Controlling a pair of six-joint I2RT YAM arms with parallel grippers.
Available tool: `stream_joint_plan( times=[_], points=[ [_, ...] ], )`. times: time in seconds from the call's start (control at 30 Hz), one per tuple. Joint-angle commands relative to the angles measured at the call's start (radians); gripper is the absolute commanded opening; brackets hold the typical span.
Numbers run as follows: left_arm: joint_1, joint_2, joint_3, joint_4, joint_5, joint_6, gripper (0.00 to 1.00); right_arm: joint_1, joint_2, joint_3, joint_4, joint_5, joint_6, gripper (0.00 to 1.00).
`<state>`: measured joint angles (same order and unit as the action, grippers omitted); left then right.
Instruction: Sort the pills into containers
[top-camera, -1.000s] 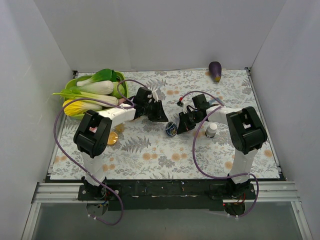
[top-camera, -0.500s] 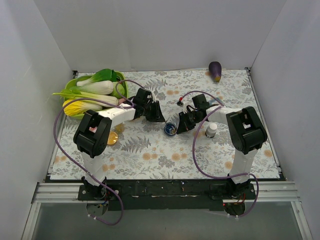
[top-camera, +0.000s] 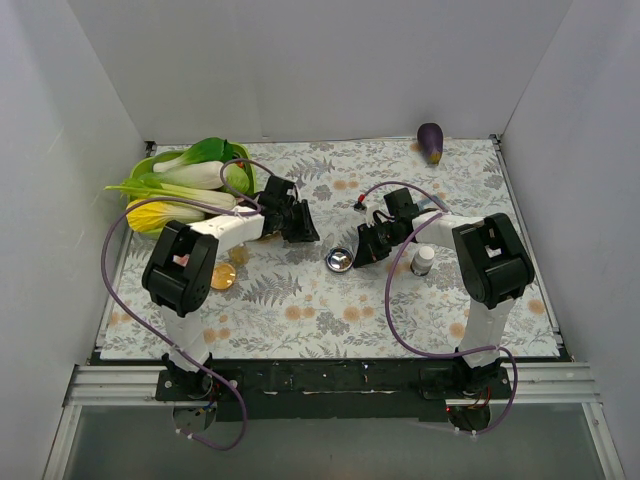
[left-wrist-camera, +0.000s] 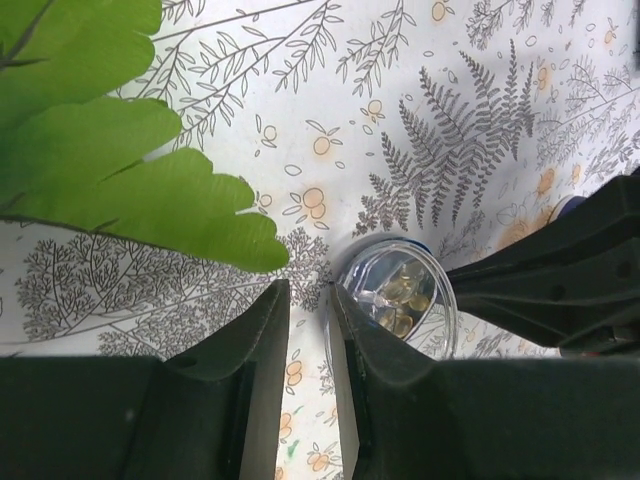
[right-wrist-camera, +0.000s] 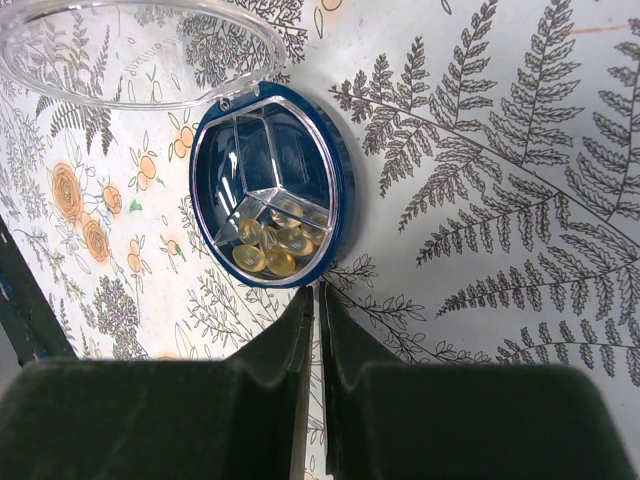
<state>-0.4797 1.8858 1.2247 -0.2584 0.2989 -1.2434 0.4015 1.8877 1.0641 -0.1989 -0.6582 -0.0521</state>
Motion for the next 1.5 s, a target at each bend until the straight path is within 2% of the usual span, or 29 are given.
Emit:
stream_joint_plan(
  times=[0.0,0.3,0.57,0.7,0.9,1.1,1.3,1.47],
  points=[
    [0.004,-0.102,-0.027,0.039,0.032,-0.007,0.21,0.005,-0.019,-0.006,0.01,0.019,-0.014,0.12],
    [0.001,-0.128,-0.063,0.084,0.164,-0.028,0.13,0.005,-0.003,0.005,0.004,0.031,-0.011,0.12],
    [-0.008,-0.108,-0.091,0.088,0.186,-0.034,0.11,0.007,0.005,0.017,0.003,0.026,-0.005,0.12],
    [-0.013,-0.1,-0.091,0.091,0.181,-0.036,0.11,0.007,0.005,0.02,0.004,0.02,-0.002,0.12],
    [-0.01,-0.119,-0.103,0.073,0.099,-0.036,0.11,0.007,-0.022,0.007,0.003,0.022,-0.017,0.12],
    [0.024,-0.18,-0.119,0.071,0.029,-0.047,0.16,0.007,-0.044,-0.004,0.001,0.022,-0.034,0.13],
    [0.039,-0.237,-0.132,0.099,0.057,-0.031,0.19,0.007,-0.042,-0.001,0.0,0.02,-0.038,0.15],
    [0.036,-0.241,-0.145,0.156,0.186,-0.04,0.18,0.007,-0.032,0.002,-0.004,0.022,-0.037,0.15]
  ],
)
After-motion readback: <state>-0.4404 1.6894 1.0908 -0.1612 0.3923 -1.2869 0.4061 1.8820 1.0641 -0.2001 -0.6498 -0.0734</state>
